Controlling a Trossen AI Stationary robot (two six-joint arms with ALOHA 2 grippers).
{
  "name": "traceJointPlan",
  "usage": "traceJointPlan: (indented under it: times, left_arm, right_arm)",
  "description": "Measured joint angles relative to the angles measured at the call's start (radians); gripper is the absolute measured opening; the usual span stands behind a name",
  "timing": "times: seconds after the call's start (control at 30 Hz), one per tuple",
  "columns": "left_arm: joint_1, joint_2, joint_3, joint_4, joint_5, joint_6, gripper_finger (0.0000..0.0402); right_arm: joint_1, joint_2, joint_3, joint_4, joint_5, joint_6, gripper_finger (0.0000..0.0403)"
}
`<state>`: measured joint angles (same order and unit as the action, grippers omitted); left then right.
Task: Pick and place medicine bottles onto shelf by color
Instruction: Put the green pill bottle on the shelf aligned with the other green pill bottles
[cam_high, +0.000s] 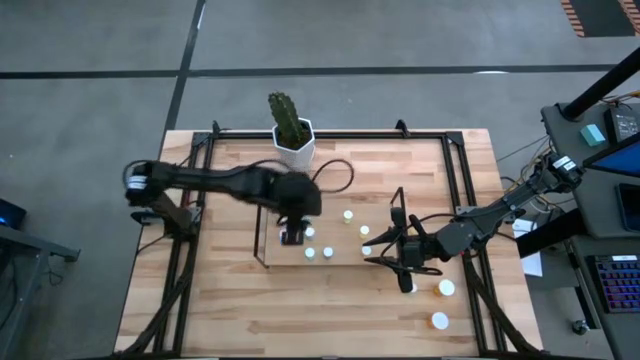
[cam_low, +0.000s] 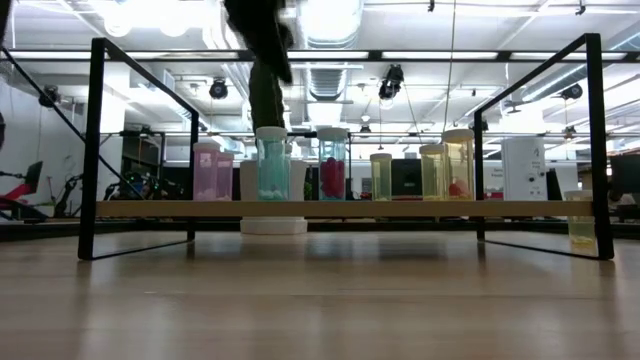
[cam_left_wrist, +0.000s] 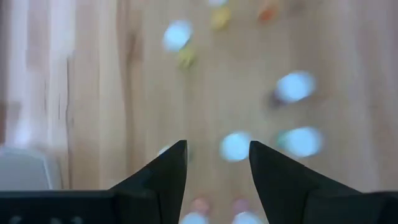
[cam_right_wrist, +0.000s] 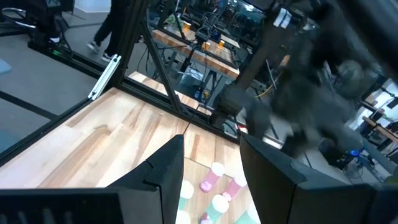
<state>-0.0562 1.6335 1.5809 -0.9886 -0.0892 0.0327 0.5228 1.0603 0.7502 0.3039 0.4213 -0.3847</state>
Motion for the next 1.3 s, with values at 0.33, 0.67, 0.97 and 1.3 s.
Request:
traceJointPlan:
  times: [0.33, 0.67, 0.97, 1.3]
  left_arm:
    - [-0.155, -0.15, -0.168, 0.129, -0.244, -0.022, 0.0129]
    - [-0.004, -0.097, -0.301, 0.187, -0.228, -0.101, 0.0006]
    - [0.071, -0.083, -0.357, 0.229, -0.172, -0.073, 0.0001]
    - [0.077, -0.049, -0.378, 0.241, -0.143, -0.071, 0.0]
  right_arm:
    - [0.0, 0.0, 0.0, 0.001, 0.002, 0.026, 0.0148]
    - [0.0, 0.001, -0.002, -0.009, 0.027, 0.025, 0.0148]
    - [0.0, 0.001, -0.002, -0.013, 0.028, 0.017, 0.0148]
    - [0.0, 0.001, -0.002, -0.013, 0.034, 0.017, 0.0148]
